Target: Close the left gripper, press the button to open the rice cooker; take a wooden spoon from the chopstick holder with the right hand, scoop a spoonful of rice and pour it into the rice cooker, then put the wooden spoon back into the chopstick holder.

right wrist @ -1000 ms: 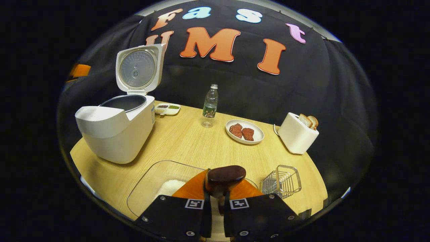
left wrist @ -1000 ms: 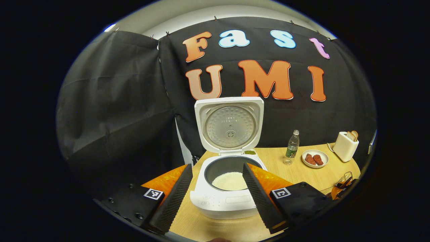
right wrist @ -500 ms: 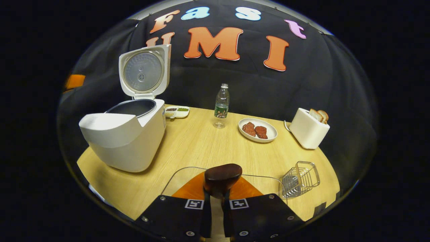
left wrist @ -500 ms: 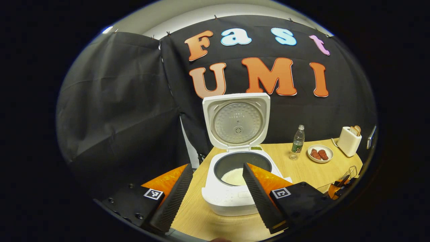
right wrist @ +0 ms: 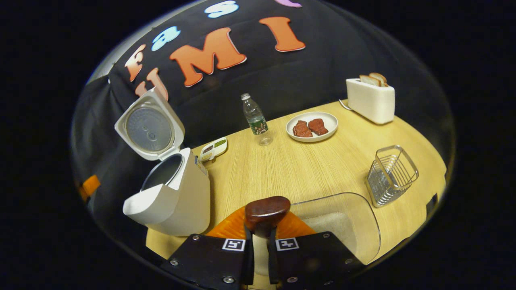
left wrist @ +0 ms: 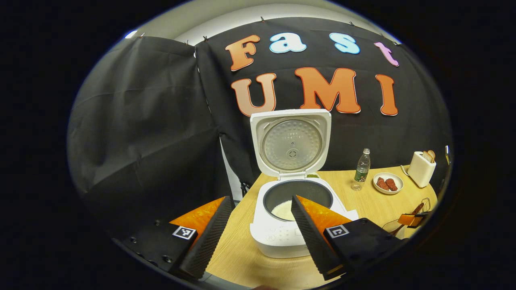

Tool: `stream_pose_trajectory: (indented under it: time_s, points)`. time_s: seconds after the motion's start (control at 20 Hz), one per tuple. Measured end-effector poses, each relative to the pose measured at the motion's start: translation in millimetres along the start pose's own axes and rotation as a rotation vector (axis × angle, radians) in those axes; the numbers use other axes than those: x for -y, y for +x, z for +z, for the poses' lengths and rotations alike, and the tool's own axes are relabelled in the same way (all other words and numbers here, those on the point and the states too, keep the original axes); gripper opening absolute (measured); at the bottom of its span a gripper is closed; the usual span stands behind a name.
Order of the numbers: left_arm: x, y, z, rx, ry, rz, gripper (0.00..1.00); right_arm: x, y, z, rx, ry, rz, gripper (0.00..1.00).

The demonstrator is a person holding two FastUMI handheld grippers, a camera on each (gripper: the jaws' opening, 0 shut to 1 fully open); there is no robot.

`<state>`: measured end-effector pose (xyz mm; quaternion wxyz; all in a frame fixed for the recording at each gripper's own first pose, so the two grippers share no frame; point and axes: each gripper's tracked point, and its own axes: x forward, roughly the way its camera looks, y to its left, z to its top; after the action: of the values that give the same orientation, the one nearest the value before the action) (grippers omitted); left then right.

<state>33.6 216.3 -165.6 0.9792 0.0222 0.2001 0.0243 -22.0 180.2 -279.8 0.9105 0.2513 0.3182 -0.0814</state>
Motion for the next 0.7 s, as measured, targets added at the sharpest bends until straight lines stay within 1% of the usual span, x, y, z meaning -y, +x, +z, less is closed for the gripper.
stream_pose_trajectory:
  time_s: [0.05,0.1,0.15,0.2,0.25,0.3,0.35,0.4,0.45,0.55,0.7]
  points:
    - [-0.1,1.3,-1.0,-0.004,-0.003,-0.001,0.96,4.6,1.0,-0.3,-0.010,0.048,0.005,0.14]
    - [-0.1,2.7,-1.0,-0.007,-0.003,-0.001,1.00,7.9,1.9,0.0,-0.017,0.099,0.013,0.13]
    - [-0.1,3.8,-0.1,-0.007,-0.002,-0.003,1.00,10.6,3.1,-0.7,-0.027,0.145,0.022,0.13]
    - [1.0,4.1,1.4,-0.006,0.001,-0.004,0.96,13.2,3.7,-0.8,-0.034,0.186,0.033,0.13]
    - [1.7,4.5,2.5,-0.003,0.005,-0.004,0.96,14.5,4.7,-1.0,-0.042,0.214,0.044,0.13]
    - [2.7,3.9,3.8,0.000,0.008,-0.004,1.00,16.4,6.4,-1.4,-0.047,0.250,0.053,0.13]
    - [2.8,4.5,4.2,0.001,0.010,-0.004,1.00,18.2,6.5,-4.0,-0.057,0.284,0.061,0.13]
    - [3.5,4.4,5.9,0.003,0.010,-0.005,0.96,19.9,7.9,-5.3,-0.067,0.323,0.067,0.13]
    - [4.8,5.4,6.3,0.003,0.010,-0.008,1.00,19.8,7.6,-6.9,-0.079,0.358,0.079,0.13]
    - [7.6,5.7,5.8,0.000,0.012,-0.009,1.00,17.4,10.6,-9.4,-0.107,0.412,0.114,0.13]
    - [8.2,3.7,6.9,0.000,0.019,-0.007,1.00,16.1,12.8,-13.3,-0.141,0.463,0.159,0.13]
